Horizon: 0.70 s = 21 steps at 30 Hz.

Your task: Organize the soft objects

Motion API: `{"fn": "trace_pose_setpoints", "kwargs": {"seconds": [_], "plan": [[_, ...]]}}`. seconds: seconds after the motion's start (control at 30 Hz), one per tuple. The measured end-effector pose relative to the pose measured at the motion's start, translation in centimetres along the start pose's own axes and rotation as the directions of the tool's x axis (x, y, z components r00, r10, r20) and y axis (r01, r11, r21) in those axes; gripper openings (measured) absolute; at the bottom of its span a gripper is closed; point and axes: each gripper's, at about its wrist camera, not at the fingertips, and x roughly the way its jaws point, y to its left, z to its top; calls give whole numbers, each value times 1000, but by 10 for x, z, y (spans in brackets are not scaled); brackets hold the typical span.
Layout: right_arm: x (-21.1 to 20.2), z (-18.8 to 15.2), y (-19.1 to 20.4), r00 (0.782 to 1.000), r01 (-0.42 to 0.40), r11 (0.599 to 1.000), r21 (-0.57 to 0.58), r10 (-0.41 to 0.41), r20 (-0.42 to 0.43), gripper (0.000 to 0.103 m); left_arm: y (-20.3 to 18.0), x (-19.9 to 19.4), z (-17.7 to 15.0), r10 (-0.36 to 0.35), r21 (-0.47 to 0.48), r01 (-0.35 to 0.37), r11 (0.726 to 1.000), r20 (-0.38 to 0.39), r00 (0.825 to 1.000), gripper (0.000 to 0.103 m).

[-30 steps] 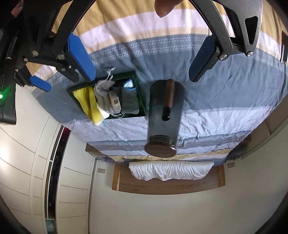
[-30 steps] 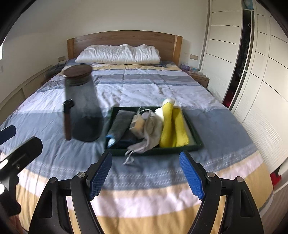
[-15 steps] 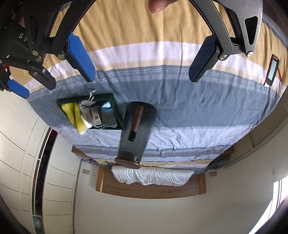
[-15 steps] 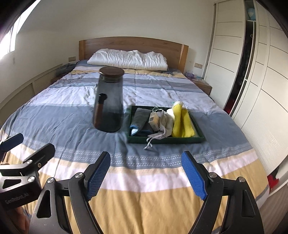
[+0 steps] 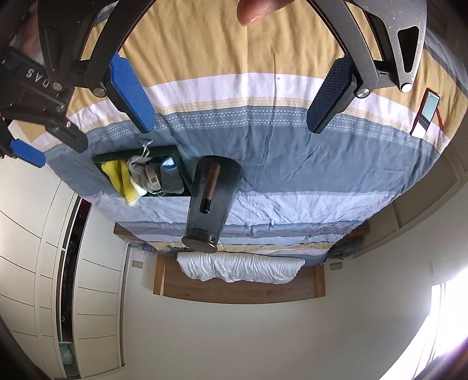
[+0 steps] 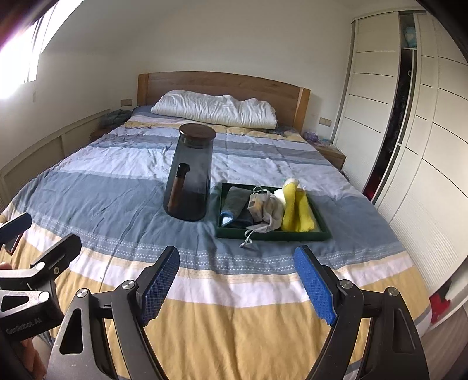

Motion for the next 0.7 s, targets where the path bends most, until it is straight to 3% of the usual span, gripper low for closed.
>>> {"fn": "trace_pose_setpoints", "kwargs": {"seconds": [0.23, 0.7], "plan": [[0, -5, 5, 1000, 5, 1000, 9, -5, 0, 87, 0, 3, -8, 6, 4, -6, 1000, -33, 999, 102], [12, -8, 8, 1000, -2, 1000, 11, 2, -26, 88, -7, 10, -18, -7, 28, 9, 1000, -72, 997, 102]]}}
